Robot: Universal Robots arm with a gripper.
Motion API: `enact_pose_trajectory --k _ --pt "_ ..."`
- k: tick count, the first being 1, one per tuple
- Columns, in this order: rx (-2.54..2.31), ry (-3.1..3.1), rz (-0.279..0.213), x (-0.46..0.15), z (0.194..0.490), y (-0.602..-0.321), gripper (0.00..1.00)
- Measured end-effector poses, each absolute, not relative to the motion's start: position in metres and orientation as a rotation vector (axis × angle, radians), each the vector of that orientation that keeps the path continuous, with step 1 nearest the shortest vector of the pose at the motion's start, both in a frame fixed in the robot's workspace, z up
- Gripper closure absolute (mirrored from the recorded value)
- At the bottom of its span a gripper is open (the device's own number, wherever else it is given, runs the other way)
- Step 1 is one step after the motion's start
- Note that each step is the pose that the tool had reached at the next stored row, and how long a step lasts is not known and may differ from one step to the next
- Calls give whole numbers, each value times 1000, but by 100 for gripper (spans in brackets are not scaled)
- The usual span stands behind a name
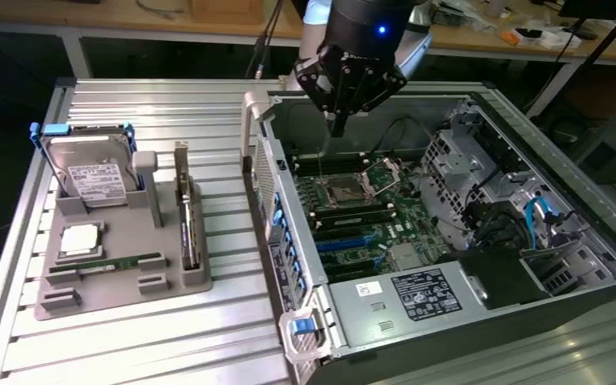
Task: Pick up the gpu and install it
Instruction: 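Reach for the gpu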
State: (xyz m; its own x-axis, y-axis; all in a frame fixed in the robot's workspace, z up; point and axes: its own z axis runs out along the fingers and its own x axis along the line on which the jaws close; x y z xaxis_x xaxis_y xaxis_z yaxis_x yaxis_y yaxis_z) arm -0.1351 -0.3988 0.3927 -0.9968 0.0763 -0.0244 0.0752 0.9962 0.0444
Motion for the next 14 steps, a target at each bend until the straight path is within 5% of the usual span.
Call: enact_pose_trajectory --k 14 --pt "118 3113 70 -193 392 -399 89"
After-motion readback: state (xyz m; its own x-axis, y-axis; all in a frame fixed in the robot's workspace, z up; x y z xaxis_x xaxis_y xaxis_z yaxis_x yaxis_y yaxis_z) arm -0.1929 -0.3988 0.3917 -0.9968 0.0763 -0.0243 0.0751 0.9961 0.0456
